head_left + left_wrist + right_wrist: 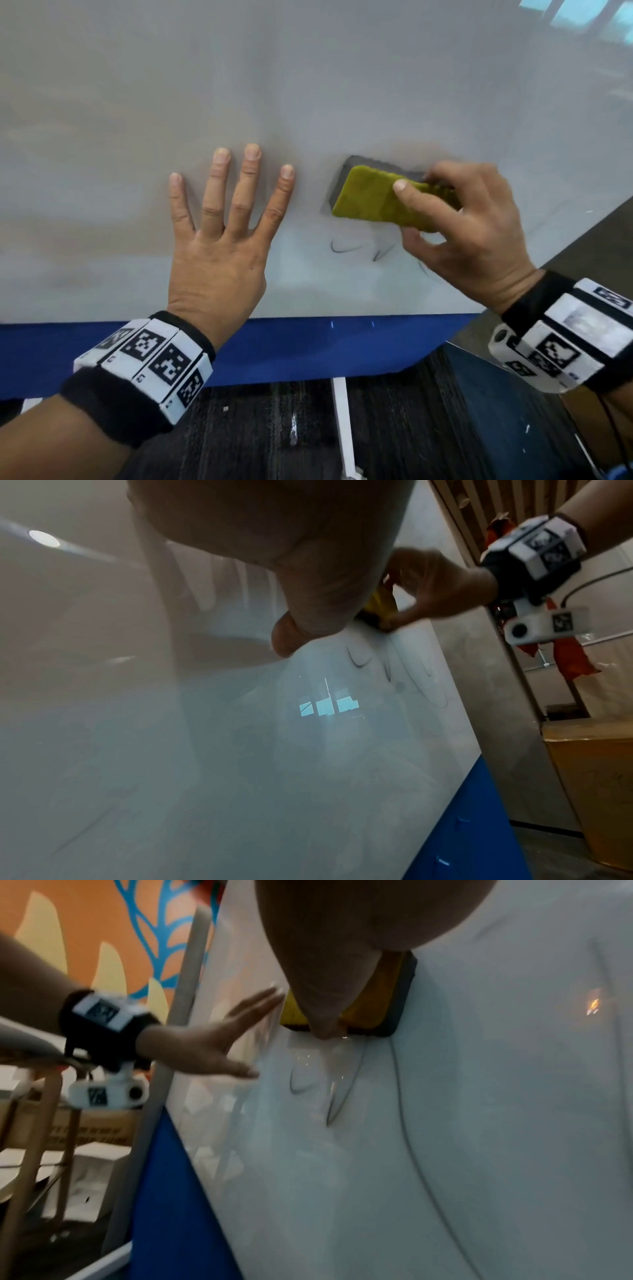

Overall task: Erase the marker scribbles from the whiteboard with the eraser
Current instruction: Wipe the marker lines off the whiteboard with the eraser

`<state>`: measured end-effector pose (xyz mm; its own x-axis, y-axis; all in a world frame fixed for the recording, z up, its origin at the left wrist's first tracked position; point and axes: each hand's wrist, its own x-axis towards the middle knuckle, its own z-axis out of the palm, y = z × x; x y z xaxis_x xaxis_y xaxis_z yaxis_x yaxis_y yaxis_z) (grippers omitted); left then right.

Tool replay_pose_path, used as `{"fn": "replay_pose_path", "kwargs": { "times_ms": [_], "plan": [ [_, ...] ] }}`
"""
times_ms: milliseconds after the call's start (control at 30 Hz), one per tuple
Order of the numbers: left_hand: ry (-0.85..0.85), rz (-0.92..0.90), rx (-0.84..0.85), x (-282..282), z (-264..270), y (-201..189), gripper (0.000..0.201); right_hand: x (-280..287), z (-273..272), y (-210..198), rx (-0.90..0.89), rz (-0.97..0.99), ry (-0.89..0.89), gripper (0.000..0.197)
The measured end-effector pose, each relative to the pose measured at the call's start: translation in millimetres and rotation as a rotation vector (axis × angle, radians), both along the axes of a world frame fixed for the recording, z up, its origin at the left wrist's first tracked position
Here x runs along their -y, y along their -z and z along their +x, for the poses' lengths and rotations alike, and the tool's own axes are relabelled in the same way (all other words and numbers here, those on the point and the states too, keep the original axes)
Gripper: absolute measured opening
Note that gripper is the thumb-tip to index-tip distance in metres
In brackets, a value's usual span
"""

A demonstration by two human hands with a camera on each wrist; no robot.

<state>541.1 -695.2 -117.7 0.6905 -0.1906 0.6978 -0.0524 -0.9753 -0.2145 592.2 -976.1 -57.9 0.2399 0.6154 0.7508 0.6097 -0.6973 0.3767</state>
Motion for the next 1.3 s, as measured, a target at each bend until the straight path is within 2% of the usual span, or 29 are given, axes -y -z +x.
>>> {"fn": "replay_pose_path", "kwargs": {
  "times_ms": [67,133,267,367,467,533,633,733,800,933,1000,1100,1233,1300],
  "plan": [
    [0.006,0.005,0.01,-1,1,1,0.11,-5,-2,3,-0.003,0.086,0.014,0.045],
    [0.005,0.009,0.02,-1,2,3,0.108,-15,-4,24,-0.015,0.075,-0.012,0.042],
    [0.016,0.006,0.026,0,1,3,0.107,-21,-8,70,-0.041,-0.285,-0.019,0.033],
    [0.008,0.013,0.033,-1,1,3,0.108,-17,-5,51,-0.021,-0.312,-0.049,0.03],
    [0.01,0.012,0.029,-1,1,3,0.109,-9,3,7,0.05,-0.143,-0.043,0.035],
    [0.009,0.009,0.03,0,1,4,0.109,-4,5,-7,0.067,-0.036,-0.007,0.043],
    [0.003,-0.009,0.027,5,1,4,0.109,-7,3,12,0.036,-0.012,-0.023,0.04],
    [0.002,-0.037,0.008,16,-1,2,0.105,-4,3,43,-0.017,-0.227,-0.076,0.032],
    [0.033,-0.036,0.014,23,0,0,0.101,4,4,38,-0.033,-0.264,-0.081,0.033],
    [0.125,0.032,0.031,33,6,-17,0.095,19,9,-6,0.025,-0.031,-0.04,0.043],
    [0.147,0.062,0.027,41,9,-23,0.093,26,8,-15,0.027,0.075,-0.004,0.047],
    [0.157,0.055,0.012,48,9,-27,0.09,23,7,6,0.003,0.168,-0.016,0.048],
    [0.15,0.068,0.016,48,9,-27,0.1,26,7,56,0.01,-0.049,-0.044,0.039],
    [0.143,0.07,0.022,48,9,-28,0.102,32,7,66,-0.008,-0.125,-0.05,0.035]
  ]
}}
